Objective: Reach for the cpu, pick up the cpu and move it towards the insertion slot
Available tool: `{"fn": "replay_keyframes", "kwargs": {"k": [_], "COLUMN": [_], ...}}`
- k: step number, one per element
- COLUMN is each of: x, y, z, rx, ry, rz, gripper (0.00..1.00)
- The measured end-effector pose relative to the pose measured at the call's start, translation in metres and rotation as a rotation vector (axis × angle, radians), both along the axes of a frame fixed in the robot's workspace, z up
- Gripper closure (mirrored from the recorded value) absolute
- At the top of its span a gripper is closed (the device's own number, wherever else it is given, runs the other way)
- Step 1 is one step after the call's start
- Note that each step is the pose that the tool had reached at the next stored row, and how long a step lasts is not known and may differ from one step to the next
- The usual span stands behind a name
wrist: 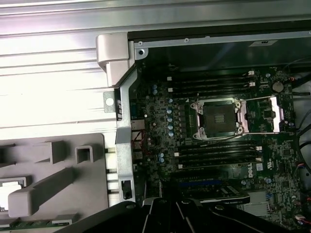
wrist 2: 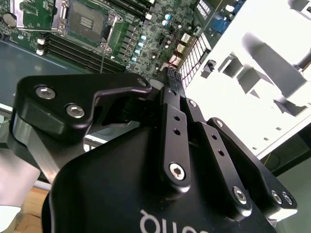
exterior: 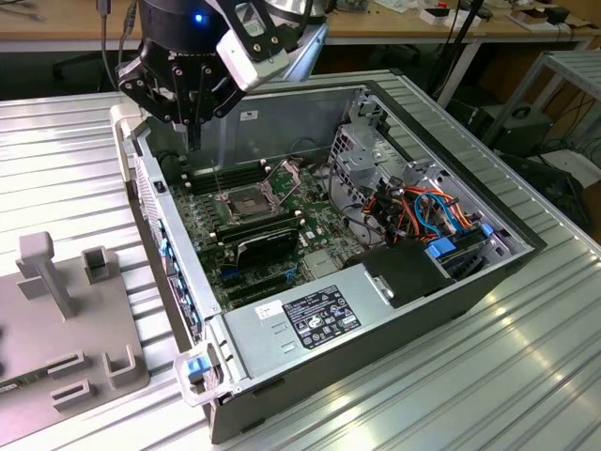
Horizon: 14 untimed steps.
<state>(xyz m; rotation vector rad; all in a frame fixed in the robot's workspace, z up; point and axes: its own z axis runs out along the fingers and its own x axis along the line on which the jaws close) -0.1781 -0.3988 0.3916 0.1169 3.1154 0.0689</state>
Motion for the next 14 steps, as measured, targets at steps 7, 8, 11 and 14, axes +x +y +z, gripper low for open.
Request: {"fn": "replay_keyframes", "kwargs": {"k": [7,8,11,14], "x": [-0.0054,-0.0063,-0.0085,-0.0098], "y": [0.0,0.0,0.0,0.0], "z": [-0.0002,-0.0003,-0.0004,-0.0005], "rx": [-0.0001,0.0,0.0,-0.0001], "ry": [0.0006,0.0007,0.001,0.0019], "rz": [0.0,0.0,0.0,0.0], "gripper": [0.89,0.89,0.89,0.89]}}
